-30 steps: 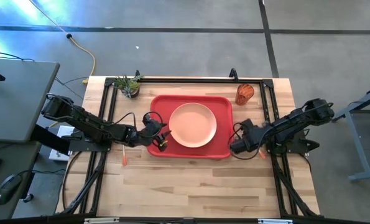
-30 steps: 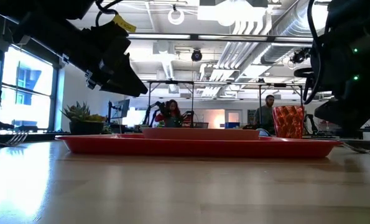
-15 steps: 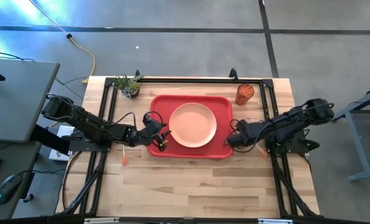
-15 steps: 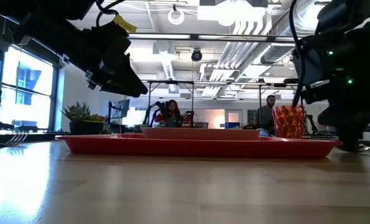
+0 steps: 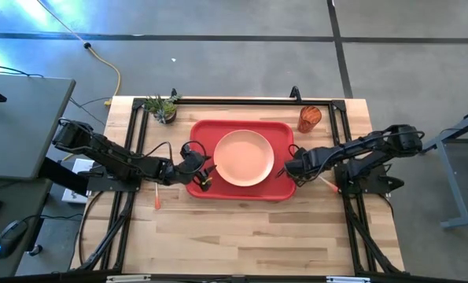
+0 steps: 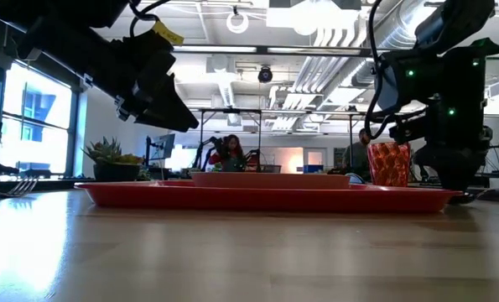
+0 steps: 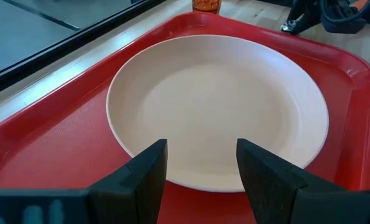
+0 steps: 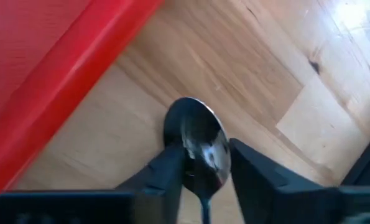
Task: Pick and place plate/cup/fork/spoon on tray
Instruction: Put the orange spoon on the red serving tray
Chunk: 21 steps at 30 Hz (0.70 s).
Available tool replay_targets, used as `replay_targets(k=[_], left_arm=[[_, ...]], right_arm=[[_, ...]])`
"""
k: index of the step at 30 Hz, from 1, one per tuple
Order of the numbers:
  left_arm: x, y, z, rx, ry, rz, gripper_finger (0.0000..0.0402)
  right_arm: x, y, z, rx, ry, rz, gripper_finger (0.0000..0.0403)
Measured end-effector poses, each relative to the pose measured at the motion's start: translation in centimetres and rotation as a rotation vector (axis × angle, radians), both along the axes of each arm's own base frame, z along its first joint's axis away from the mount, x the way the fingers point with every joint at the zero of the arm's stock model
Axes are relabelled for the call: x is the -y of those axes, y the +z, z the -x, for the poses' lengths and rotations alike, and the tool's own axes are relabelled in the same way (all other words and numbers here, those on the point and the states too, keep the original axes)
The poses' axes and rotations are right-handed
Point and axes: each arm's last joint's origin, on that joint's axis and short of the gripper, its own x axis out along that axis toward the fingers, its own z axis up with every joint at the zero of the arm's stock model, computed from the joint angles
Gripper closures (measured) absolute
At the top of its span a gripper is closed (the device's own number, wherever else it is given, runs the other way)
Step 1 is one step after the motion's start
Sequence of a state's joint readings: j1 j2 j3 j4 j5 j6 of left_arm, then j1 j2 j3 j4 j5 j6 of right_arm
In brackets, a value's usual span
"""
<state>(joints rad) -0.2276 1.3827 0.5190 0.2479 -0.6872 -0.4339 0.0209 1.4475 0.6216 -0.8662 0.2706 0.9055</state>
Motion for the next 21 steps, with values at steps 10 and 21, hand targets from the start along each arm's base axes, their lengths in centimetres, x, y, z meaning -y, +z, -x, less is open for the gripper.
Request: replay_targets(k=[10,21], left_arm=[[0.0,-0.1,0.0,-0.005,0.004,0.005,0.0218],[-0.1,-0.1,0.0,-0.011,-0.002,0.012,0.0218]], right_arm=[[-0.2,0.2,0.3,-0.008,-0.039,0.016,0.0389],[-2.0,4.8,2.6,0.328,-0.074,0.245,0.0403]])
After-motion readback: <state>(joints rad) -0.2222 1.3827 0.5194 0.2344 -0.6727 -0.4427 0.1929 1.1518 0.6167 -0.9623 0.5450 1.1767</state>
